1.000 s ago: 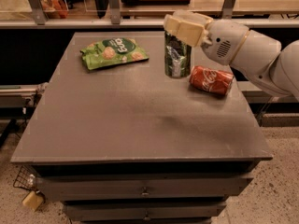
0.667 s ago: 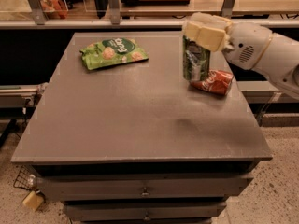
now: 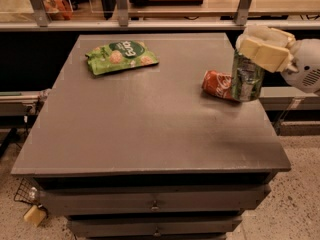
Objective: Place green can upright
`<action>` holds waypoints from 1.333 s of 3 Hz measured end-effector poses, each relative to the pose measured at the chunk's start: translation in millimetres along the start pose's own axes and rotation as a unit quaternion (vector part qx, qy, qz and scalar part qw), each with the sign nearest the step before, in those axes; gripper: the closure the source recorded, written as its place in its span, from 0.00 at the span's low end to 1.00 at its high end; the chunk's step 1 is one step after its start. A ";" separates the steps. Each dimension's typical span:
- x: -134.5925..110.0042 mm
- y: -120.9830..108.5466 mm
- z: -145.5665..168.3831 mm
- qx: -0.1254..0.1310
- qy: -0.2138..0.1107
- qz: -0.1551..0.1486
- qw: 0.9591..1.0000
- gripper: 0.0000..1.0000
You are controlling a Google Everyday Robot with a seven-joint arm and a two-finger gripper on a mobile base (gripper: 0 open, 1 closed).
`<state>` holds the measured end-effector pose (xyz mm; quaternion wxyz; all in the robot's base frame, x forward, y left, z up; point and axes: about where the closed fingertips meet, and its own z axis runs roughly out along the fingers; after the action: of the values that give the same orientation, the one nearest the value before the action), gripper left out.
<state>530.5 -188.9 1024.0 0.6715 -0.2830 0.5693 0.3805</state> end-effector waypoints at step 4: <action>51.5 26.0 -55.6 -0.038 -0.051 -0.010 0.998 1.00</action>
Offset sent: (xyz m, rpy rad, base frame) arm -0.0592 -0.0407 -0.0549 0.0593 -0.0427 0.0265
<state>481.6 -210.1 964.3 0.6924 -0.2941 0.5163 0.4093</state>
